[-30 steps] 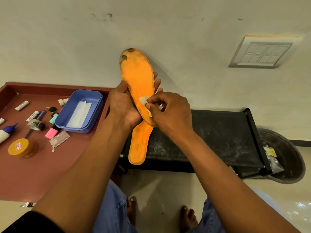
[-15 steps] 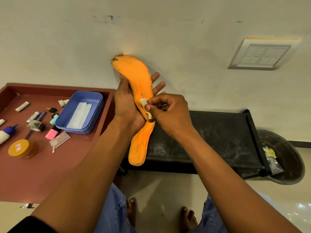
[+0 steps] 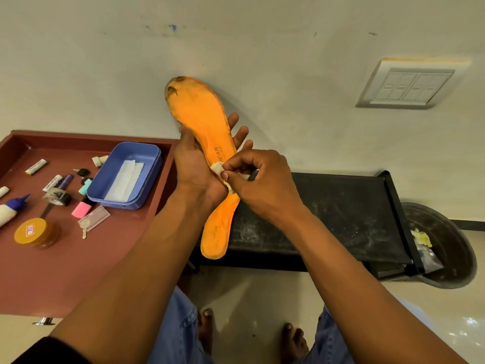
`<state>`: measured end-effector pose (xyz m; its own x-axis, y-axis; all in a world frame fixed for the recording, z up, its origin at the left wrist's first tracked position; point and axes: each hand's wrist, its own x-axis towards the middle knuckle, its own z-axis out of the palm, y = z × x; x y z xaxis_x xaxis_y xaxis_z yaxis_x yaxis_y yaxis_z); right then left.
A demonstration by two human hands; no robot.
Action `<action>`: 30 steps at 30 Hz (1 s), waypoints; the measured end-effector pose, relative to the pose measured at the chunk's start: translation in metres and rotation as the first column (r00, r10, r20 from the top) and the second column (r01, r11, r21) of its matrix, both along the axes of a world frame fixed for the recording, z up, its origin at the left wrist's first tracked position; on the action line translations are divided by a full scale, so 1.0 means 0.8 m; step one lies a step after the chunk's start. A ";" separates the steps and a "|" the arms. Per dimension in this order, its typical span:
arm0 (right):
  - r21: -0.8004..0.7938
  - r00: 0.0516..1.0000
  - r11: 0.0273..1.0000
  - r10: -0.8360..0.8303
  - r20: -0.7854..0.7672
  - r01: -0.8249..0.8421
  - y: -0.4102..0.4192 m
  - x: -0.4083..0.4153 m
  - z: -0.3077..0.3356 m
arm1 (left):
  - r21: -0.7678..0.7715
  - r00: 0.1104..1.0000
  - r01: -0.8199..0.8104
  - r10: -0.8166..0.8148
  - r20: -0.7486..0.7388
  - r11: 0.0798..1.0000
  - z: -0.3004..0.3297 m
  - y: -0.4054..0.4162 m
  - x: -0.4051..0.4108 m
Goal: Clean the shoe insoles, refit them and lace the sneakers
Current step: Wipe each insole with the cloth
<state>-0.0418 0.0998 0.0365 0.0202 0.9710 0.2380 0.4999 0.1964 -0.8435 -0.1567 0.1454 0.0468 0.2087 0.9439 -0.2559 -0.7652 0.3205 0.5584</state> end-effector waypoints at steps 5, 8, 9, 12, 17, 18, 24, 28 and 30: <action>0.207 0.944 0.945 -0.288 0.162 0.253 0.008 -0.005 -0.010 | -0.050 0.994 0.052 -0.056 -0.092 0.997 -0.005 -0.024 0.030; 0.217 0.928 0.931 -0.333 0.169 0.295 0.016 0.003 -0.011 | -0.076 0.993 0.066 -0.073 -0.096 0.995 -0.008 -0.027 0.038; 0.186 0.940 0.941 -0.309 0.142 0.281 0.018 0.007 -0.011 | -0.078 0.993 0.063 -0.070 -0.092 0.995 -0.009 -0.026 0.038; 0.039 0.980 0.983 -0.184 0.071 0.182 0.021 0.013 -0.007 | -0.074 0.992 0.081 -0.088 -0.090 0.994 -0.009 -0.022 0.035; -0.094 0.994 0.989 0.111 -0.015 -0.111 0.015 0.020 0.004 | -0.060 0.999 0.025 -0.027 -0.022 0.998 -0.010 -0.003 0.014; -0.103 0.990 0.984 0.144 -0.011 -0.144 0.013 0.022 0.007 | -0.052 1.000 0.028 -0.028 -0.003 0.998 -0.010 0.000 0.010; -0.068 0.984 0.996 0.062 0.170 -0.051 0.005 0.023 0.007 | -0.042 0.998 0.026 -0.024 0.051 0.999 -0.008 0.003 0.009; 0.137 0.907 0.980 -0.184 0.379 0.142 0.007 0.019 -0.003 | -0.023 0.996 0.054 -0.053 0.068 0.998 -0.012 0.001 0.011; 0.232 0.866 0.949 -0.295 0.404 0.215 0.010 0.018 -0.005 | -0.016 0.993 0.098 -0.097 0.074 0.995 -0.017 0.001 0.012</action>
